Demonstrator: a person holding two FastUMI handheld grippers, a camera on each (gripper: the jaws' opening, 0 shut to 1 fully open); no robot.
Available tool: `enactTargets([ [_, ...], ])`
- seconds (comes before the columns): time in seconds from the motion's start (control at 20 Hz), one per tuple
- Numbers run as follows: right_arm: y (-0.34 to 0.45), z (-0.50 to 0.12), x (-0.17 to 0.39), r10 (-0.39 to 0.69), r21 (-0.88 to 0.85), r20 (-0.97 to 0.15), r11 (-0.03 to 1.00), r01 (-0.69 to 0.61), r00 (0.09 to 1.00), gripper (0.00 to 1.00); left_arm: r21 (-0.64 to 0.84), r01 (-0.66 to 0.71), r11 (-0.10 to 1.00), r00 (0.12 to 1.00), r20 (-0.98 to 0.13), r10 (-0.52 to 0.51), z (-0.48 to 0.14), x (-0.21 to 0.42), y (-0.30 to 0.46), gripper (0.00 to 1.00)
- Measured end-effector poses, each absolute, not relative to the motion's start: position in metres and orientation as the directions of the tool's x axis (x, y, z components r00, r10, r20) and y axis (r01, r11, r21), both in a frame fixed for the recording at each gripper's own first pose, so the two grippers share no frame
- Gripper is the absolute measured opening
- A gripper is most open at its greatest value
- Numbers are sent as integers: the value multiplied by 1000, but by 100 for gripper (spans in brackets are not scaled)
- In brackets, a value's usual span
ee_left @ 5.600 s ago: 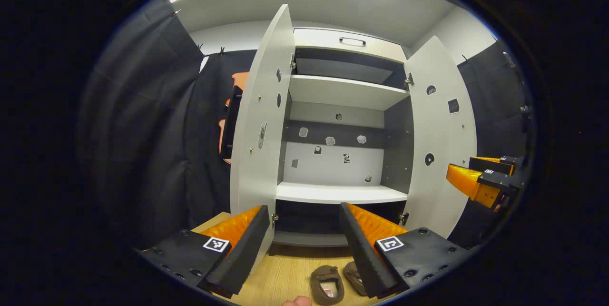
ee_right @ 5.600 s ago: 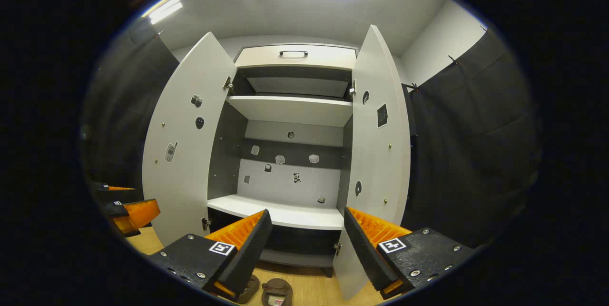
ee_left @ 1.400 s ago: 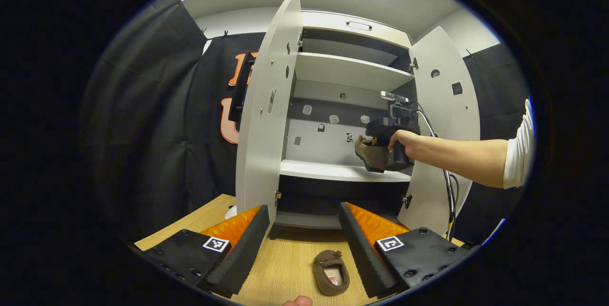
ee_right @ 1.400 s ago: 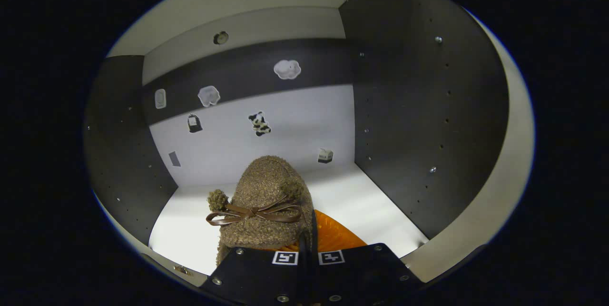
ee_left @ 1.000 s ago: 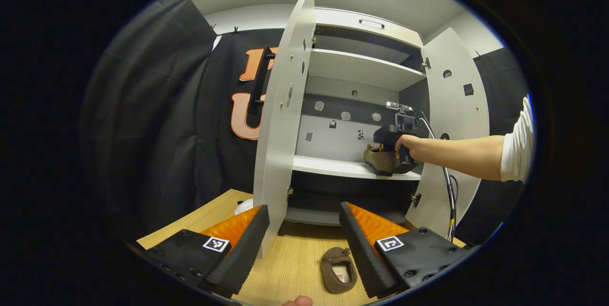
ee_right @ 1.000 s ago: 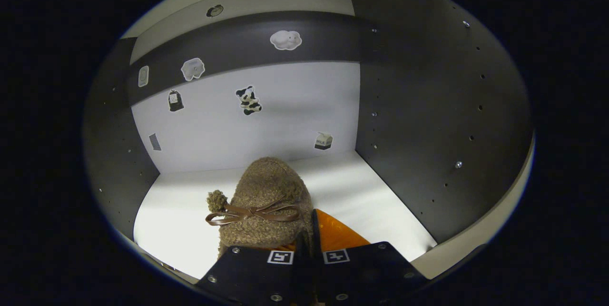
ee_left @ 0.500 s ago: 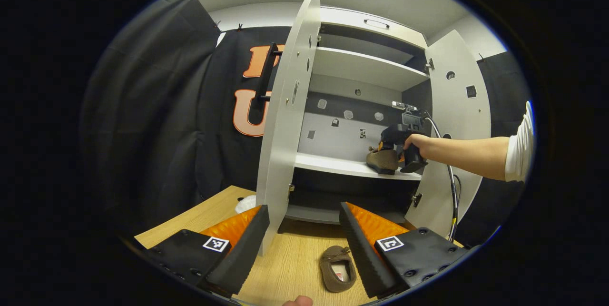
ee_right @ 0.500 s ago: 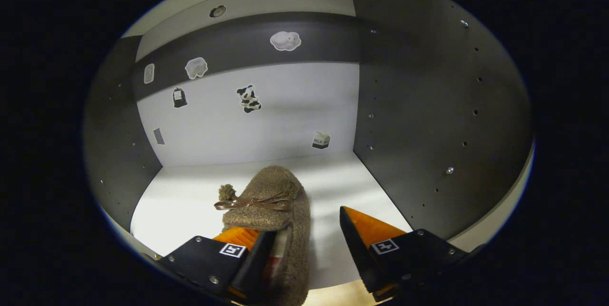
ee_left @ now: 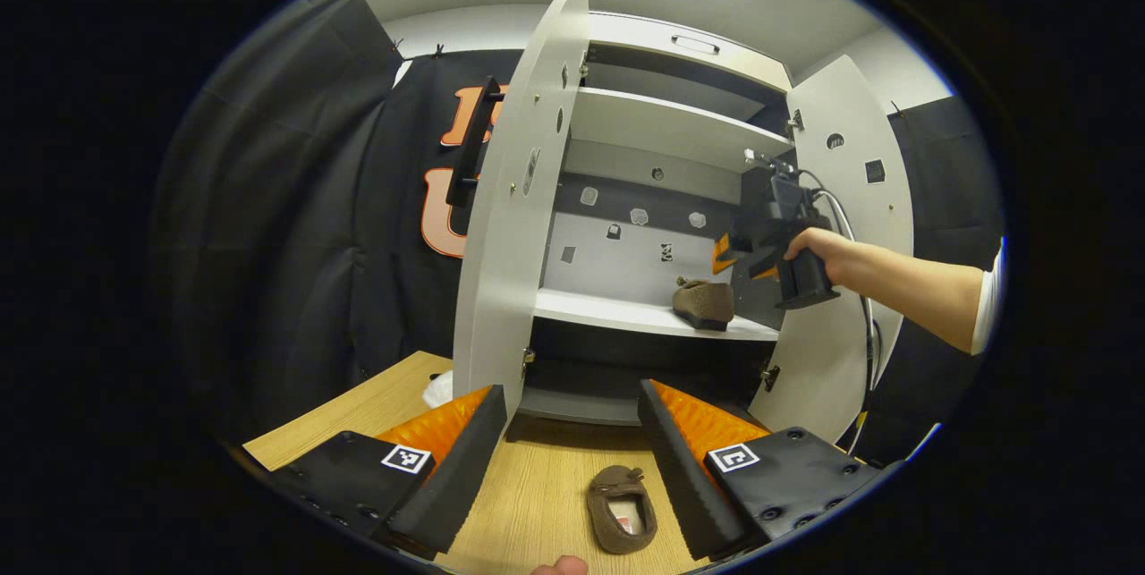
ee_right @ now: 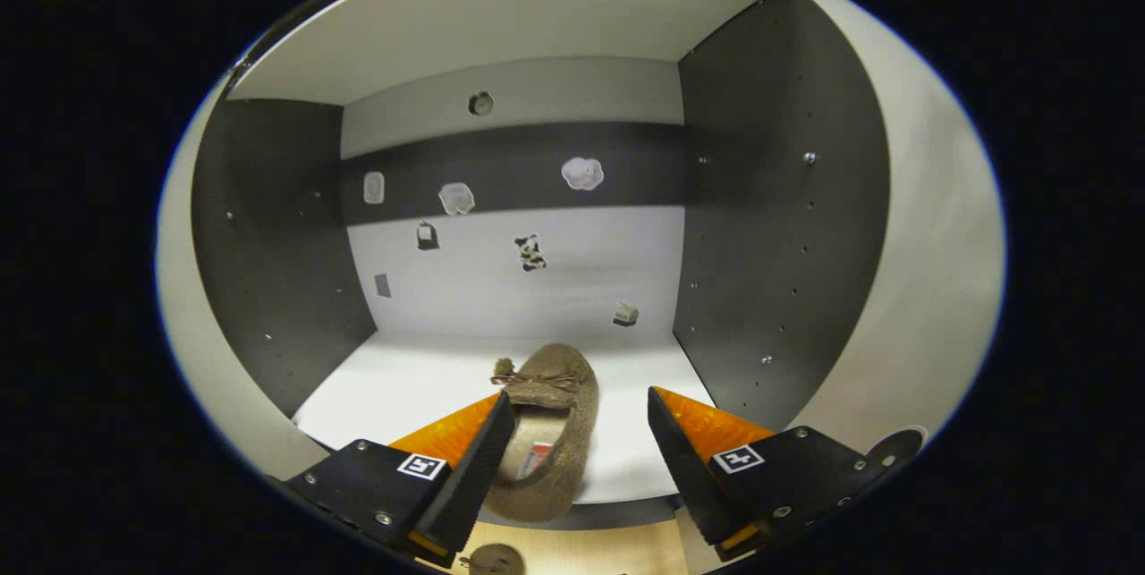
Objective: Grab one shoe with the right hand and put it into the shoe cabinet, grab the other shoe with the left hand and put it into the shoe cabinet; then close the right door with the right hand and the left door with the left hand.
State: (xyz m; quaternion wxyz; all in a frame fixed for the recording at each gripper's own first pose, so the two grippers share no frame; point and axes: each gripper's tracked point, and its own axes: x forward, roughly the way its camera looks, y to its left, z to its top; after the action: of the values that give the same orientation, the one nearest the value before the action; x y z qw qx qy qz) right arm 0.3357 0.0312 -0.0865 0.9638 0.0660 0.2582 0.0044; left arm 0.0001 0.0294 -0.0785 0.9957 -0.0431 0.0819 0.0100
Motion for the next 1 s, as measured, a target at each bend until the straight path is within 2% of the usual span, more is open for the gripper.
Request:
enactTargets([
  [0.2,41,-42,276,80,79,-332,995,-56,940,92,-99,-6,995,984,-180,-12,-84,1,22,99],
  [0.4,47,-45,187,106,124,-240,989,-78,965,92,-108,6,994,977,-213,-29,-99,1,21,97],
  [0.55,31,-52,128,58,87,-156,995,-45,986,92,-86,-2,996,963,-270,-21,-126,-1,19,97],
  [0.8,12,-77,55,0,-22,-96,1000,-2,995,92,-74,9,997,914,-404,-38,-183,-1,8,97],
  [1.0,9,-83,24,5,-22,-92,1000,-7,996,93,-141,40,989,833,-543,-110,-237,3,-16,97],
])
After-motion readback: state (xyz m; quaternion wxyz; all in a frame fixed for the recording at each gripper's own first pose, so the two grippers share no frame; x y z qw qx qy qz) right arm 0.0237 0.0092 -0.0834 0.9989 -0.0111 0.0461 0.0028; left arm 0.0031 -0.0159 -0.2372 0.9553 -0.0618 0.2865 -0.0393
